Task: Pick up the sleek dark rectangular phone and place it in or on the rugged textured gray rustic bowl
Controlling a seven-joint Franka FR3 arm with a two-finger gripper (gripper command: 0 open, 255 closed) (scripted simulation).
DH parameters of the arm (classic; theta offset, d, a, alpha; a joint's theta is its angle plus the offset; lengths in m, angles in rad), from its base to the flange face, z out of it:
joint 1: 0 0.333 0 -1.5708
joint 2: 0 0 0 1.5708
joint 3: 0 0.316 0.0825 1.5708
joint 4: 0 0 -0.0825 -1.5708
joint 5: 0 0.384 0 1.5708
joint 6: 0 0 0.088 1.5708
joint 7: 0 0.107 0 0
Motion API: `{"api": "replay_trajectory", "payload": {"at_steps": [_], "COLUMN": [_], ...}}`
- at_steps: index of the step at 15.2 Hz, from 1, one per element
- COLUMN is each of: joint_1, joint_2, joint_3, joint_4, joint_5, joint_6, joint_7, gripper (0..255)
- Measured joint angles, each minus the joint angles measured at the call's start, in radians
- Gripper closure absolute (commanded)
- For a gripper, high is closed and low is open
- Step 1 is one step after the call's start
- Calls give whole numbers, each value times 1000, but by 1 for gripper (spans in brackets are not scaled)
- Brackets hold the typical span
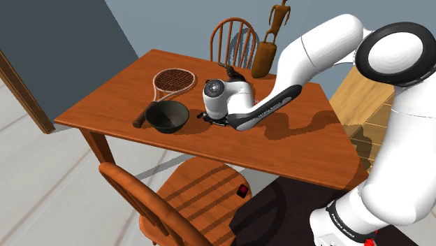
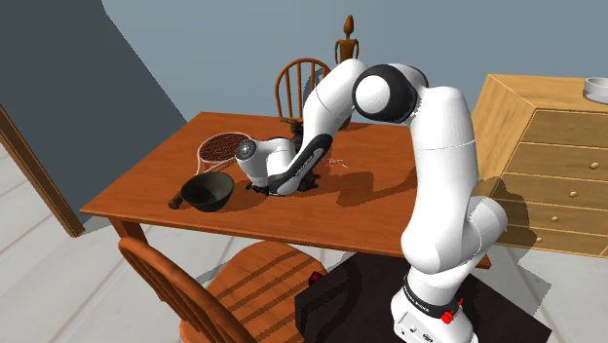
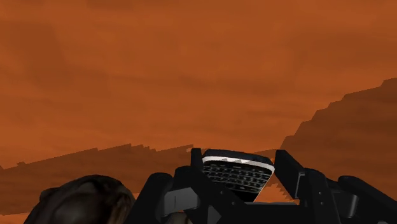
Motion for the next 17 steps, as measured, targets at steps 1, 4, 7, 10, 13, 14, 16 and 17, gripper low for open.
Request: {"api": "replay_trajectory", "payload": {"at_steps": [1,4,7,10,13,14,16,17], "joint_1": [0,-2,-2,-6,-14,-19,-27,-31], "joint_2": [-1,-5,-5,-12,-36,-49,-73,-83], "joint_3": [1,1,1,5,16,21,30,34], "joint_4": [-1,-6,-8,-7,-10,-13,-18,-17], "joint_5": [1,2,1,13,40,52,75,86], "joint_6": [-2,-3,-2,-11,-23,-27,-36,-40], "joint_7": [-1,-1,0,-12,-38,-50,-72,-84], "gripper": [255,255,255,255,255,255,255,255]}}
